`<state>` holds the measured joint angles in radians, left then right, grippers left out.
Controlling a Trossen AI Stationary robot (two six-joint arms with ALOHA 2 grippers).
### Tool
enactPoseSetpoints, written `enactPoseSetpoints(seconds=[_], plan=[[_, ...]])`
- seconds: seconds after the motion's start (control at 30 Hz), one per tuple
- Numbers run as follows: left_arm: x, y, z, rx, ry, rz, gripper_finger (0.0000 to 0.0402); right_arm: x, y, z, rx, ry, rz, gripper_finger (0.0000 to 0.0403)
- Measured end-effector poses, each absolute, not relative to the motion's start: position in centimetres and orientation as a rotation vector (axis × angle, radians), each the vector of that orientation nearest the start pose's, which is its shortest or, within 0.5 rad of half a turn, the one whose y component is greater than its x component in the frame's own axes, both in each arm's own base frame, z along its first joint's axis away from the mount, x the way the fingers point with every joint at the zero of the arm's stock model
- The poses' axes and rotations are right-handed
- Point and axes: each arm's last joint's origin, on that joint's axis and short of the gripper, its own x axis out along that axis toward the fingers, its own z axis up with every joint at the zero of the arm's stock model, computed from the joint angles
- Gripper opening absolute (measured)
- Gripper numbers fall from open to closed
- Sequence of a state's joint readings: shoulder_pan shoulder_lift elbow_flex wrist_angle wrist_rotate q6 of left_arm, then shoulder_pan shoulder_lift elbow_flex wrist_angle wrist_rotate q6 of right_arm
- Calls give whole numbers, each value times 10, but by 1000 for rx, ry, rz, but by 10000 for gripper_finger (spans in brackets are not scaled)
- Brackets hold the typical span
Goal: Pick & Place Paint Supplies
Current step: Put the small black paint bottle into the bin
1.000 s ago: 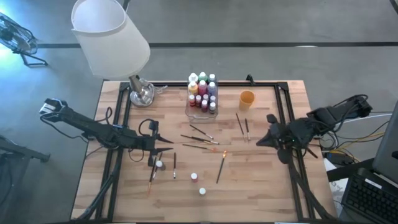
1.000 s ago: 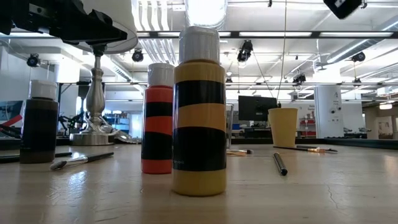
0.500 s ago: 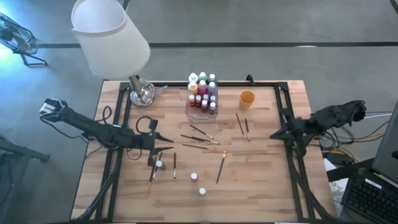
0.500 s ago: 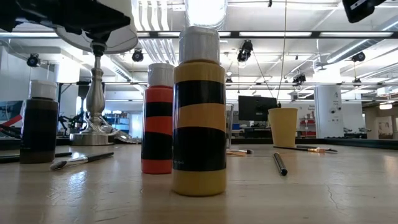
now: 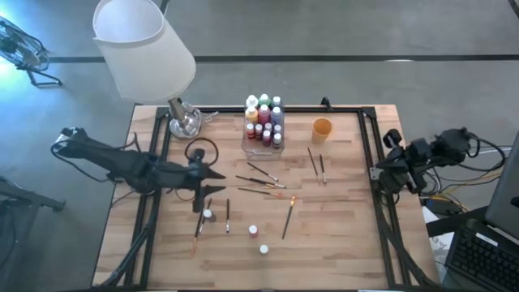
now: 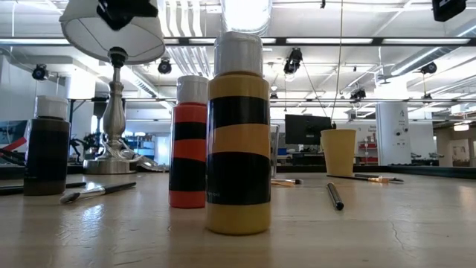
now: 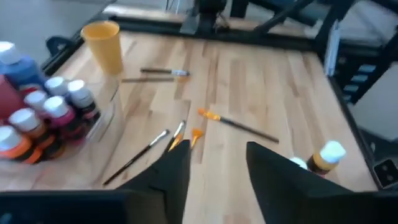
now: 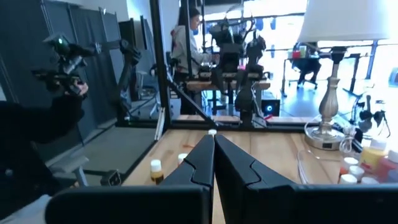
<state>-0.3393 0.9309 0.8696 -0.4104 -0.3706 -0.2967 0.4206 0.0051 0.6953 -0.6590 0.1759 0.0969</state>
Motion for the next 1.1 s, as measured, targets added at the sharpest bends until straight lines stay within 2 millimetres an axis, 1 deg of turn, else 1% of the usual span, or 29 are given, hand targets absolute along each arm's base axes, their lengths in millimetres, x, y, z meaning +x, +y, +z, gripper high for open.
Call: enactPoseSetpoints(seconds=[0.07, 0.17, 0.23, 0.33, 0.47, 0.63, 0.77, 0.9, 1.1], plan=[[189, -56, 330, -131, 484, 79, 181, 6, -3, 313, 104, -14, 249, 8], [191, -61, 345, -200, 536, 47, 193, 10, -1, 314, 100, 1, 238, 8], [192, -68, 349, -228, 562, 26, 193, 13, 0, 314, 95, 15, 237, 8], [192, -82, 349, -254, 615, 3, 189, 16, 2, 314, 89, 35, 235, 8], [189, -104, 344, -246, 654, 26, 181, 20, 3, 314, 82, 55, 235, 8], [181, -132, 329, -274, 729, 44, 177, 24, 5, 314, 76, 74, 234, 8], [171, -153, 313, -278, 803, 106, 176, 26, 6, 314, 73, 84, 233, 8], [166, -166, 300, -284, 845, 162, 176, 27, 6, 314, 73, 85, 233, 8], [171, -178, 285, -282, 882, 205, 176, 26, 6, 314, 73, 85, 233, 8]])
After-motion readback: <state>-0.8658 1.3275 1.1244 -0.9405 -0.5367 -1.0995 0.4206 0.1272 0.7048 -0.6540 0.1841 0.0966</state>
